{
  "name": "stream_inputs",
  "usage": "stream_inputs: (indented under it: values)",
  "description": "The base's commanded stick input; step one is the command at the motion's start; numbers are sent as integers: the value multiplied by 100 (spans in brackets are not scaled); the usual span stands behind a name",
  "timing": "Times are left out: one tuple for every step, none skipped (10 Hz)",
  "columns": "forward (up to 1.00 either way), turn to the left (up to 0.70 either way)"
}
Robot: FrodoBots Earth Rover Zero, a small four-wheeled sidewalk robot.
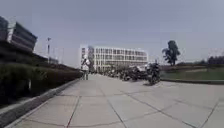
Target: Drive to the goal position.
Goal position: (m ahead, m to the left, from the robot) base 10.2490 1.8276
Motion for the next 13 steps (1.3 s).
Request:
stream_inputs:
  values:
    - [70, 0]
    - [70, 0]
    - [70, 0]
    - [70, 0]
    - [70, 0]
    - [70, 0]
    - [70, 24]
    - [70, 35]
    - [70, 35]
    - [70, 19]
    - [70, 0]
    - [70, 0]
    - [70, 0]
